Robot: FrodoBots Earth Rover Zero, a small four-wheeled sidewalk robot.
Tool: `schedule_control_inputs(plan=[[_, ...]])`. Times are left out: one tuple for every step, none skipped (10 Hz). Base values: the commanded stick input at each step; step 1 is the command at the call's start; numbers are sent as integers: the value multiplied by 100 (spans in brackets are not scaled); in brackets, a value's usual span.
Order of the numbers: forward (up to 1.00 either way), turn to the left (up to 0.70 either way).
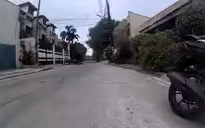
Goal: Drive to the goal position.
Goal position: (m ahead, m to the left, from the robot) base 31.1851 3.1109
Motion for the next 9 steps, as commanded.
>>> schedule_control_inputs(plan=[[100,0],[100,0],[100,0],[100,0],[100,0],[100,0],[100,0],[100,0],[100,-25]])
